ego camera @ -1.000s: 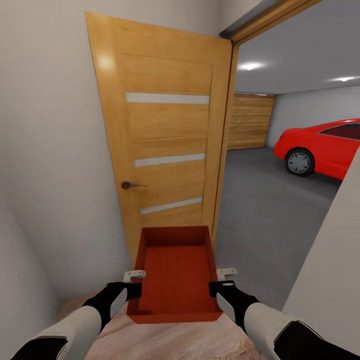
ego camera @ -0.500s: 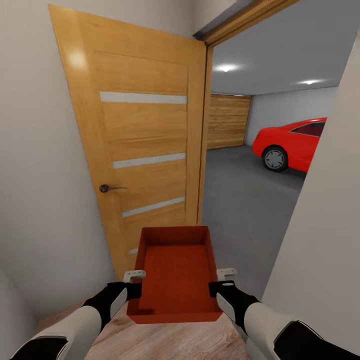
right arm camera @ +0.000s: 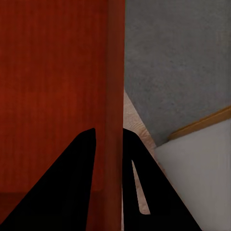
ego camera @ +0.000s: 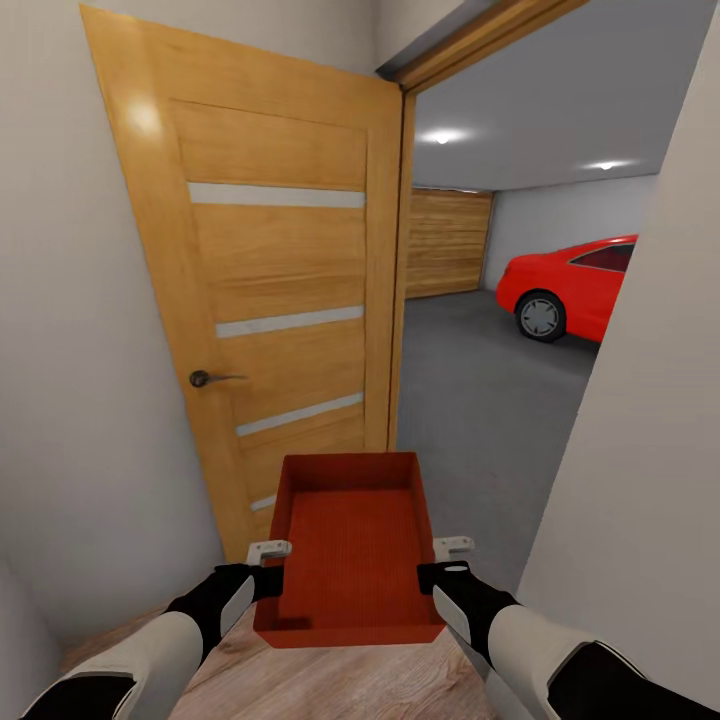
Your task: Move the two storage containers from the living room to the garage. In the garage, place one container on the floor and stack the other container on top of it (either order is fine).
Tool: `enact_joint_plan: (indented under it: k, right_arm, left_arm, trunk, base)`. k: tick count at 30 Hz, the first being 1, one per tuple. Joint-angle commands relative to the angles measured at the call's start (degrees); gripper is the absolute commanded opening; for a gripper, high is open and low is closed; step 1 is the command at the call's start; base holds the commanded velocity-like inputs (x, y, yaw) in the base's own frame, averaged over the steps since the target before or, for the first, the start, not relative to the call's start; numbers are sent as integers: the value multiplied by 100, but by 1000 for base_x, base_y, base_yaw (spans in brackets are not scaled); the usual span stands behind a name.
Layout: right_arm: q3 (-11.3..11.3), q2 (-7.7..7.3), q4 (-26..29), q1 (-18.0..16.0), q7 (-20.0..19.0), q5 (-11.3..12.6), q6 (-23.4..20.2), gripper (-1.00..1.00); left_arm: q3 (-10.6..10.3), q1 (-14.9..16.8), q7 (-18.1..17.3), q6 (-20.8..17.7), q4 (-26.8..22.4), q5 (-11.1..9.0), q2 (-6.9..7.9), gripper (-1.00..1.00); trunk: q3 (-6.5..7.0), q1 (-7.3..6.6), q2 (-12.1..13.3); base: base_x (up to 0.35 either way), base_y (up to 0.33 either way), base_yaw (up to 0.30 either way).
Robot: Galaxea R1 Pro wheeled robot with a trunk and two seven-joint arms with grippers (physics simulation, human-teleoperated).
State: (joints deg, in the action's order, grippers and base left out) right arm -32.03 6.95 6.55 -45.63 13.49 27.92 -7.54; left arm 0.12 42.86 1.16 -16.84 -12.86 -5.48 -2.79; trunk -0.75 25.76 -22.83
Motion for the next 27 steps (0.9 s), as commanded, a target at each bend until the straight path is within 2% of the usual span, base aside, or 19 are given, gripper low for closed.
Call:
enact_joint_plan:
  k: [1, 27]
  right_arm:
    - [-215, 9, 4, 2, -22, 196, -37, -100]
    - [-210, 9, 4, 2, -20, 198, -32, -100]
  left_arm:
    - [15, 4, 60, 111, -23, 136, -3, -100]
    - [6, 4, 60, 111, -23, 136, -3, -100]
  trunk:
    - [-8, 3, -9]
    - [-8, 3, -9]
  base:
    - [0, 0, 0]
    - [0, 0, 0]
